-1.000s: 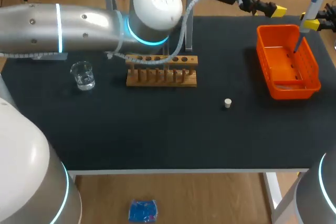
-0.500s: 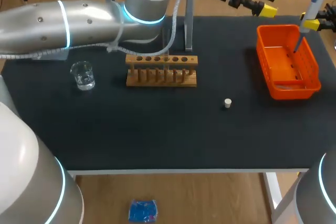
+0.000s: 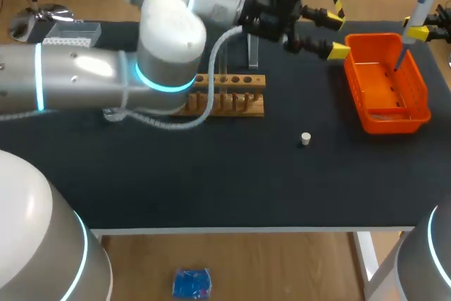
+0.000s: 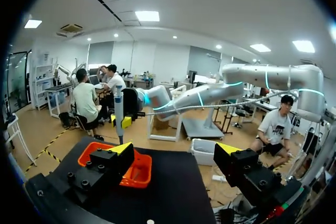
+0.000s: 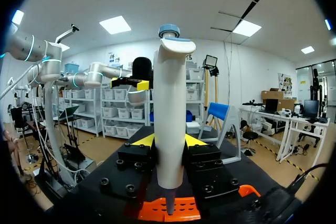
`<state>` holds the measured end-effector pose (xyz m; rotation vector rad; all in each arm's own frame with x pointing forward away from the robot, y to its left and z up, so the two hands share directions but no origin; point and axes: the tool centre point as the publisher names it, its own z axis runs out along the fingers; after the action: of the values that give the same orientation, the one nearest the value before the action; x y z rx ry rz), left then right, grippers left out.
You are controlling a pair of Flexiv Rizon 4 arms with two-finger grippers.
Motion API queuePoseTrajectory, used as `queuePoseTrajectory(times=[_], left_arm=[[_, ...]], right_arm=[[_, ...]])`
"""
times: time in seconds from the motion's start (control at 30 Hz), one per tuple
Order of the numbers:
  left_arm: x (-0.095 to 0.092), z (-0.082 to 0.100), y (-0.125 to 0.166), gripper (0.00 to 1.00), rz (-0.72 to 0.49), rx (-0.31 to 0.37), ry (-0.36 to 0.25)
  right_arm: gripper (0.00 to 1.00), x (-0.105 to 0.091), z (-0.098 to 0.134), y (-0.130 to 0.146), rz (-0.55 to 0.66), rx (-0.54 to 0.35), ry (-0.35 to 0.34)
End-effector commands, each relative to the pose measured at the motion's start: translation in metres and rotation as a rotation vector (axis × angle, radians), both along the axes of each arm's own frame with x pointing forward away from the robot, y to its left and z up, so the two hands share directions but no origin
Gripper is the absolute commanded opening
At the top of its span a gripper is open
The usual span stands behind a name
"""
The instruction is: Invert the test tube, pick up the pipette, mount the tip to pipette, aspirate from beaker and dispense into the tube, eject the tip, return the pipette, and cap with the stopper.
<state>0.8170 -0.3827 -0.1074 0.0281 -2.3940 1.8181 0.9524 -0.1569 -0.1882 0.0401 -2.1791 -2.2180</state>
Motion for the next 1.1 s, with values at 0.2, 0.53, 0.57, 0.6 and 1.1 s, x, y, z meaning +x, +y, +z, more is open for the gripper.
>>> queuePoseTrajectory(times=[0.2, 0.53, 0.57, 0.6, 1.1], left_arm=[[-0.032, -0.012, 0.045, 1.00, 0.173, -0.035, -0.019], [-0.035, -0.031, 0.074, 1.00, 0.241, -0.100, -0.036], [-0.035, -0.032, 0.076, 1.00, 0.242, -0.101, -0.037], [-0.035, -0.033, 0.078, 1.00, 0.247, -0.118, -0.048], [-0.030, -0.027, 0.093, 1.00, 0.255, -0.214, -0.121]], right_arm=[[0.00, 0.001, 0.001, -0.001, 0.004, -0.002, 0.000], [0.00, 0.001, 0.001, -0.001, 0.004, -0.002, 0.000], [0.00, 0.001, 0.001, -0.001, 0.004, -0.002, 0.000], [0.00, 0.001, 0.001, -0.001, 0.004, -0.002, 0.000], [0.00, 0.001, 0.001, -0.001, 0.004, -0.002, 0.000]])
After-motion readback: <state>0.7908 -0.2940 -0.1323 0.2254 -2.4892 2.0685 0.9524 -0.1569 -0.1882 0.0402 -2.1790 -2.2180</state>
